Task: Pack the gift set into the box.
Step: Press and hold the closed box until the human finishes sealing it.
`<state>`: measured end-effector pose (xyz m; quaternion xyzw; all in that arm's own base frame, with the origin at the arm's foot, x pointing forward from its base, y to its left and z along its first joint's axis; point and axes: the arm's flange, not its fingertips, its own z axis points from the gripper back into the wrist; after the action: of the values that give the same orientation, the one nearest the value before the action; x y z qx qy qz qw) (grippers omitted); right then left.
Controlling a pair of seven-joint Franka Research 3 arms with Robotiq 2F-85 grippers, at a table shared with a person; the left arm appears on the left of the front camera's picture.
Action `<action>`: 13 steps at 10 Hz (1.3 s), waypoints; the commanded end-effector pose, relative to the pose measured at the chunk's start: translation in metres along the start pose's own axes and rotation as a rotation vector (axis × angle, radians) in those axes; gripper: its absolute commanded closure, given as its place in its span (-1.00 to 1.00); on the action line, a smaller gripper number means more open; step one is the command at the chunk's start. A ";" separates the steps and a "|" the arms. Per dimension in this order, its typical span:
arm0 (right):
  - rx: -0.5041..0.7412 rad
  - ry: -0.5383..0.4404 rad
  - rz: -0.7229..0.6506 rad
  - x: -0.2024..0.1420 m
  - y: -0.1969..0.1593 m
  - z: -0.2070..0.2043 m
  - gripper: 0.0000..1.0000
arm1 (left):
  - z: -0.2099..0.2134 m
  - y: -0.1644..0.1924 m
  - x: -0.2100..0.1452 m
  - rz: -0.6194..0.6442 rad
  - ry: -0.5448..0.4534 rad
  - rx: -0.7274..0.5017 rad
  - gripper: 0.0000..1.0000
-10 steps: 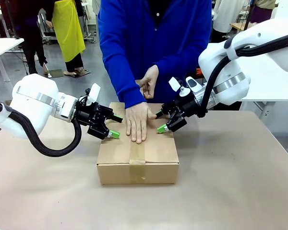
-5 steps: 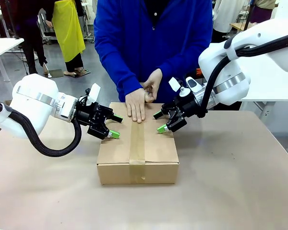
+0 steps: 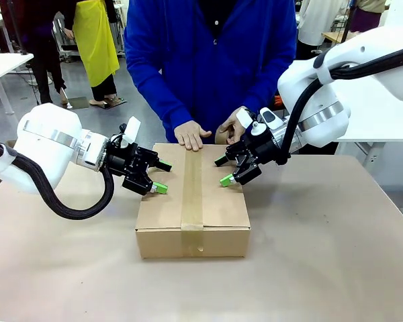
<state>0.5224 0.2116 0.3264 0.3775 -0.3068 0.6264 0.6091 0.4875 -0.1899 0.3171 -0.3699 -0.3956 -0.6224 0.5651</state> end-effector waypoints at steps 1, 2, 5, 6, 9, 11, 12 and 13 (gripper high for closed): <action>-0.001 -0.001 0.015 -0.001 0.002 -0.001 -1.00 | -0.001 -0.001 0.000 -0.016 0.001 -0.001 -1.00; -0.001 -0.001 0.015 -0.001 0.002 -0.001 -1.00 | -0.001 -0.001 0.000 -0.016 0.001 -0.001 -1.00; -0.001 -0.001 0.015 -0.001 0.002 -0.001 -1.00 | -0.001 -0.001 0.000 -0.016 0.001 -0.001 -1.00; -0.001 -0.001 0.015 -0.001 0.002 -0.001 -1.00 | -0.001 -0.001 0.000 -0.016 0.001 -0.001 -1.00; -0.086 -0.159 0.041 -0.004 0.020 0.051 -1.00 | 0.049 -0.024 0.010 -0.054 -0.023 0.050 -1.00; -0.215 -0.324 0.087 -0.023 0.071 0.132 -1.00 | 0.147 -0.078 0.015 -0.116 -0.189 0.160 -1.00; -0.244 -0.409 0.073 -0.045 0.088 0.157 -1.00 | 0.179 -0.096 0.006 -0.126 -0.306 0.205 -1.00; -0.308 -0.457 0.051 -0.070 0.101 0.174 -1.00 | 0.200 -0.105 -0.011 -0.114 -0.375 0.240 -1.00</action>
<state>0.4537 0.0373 0.3866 0.4014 -0.5082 0.5051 0.5705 0.3927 -0.0211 0.3975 -0.3720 -0.5564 -0.5419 0.5082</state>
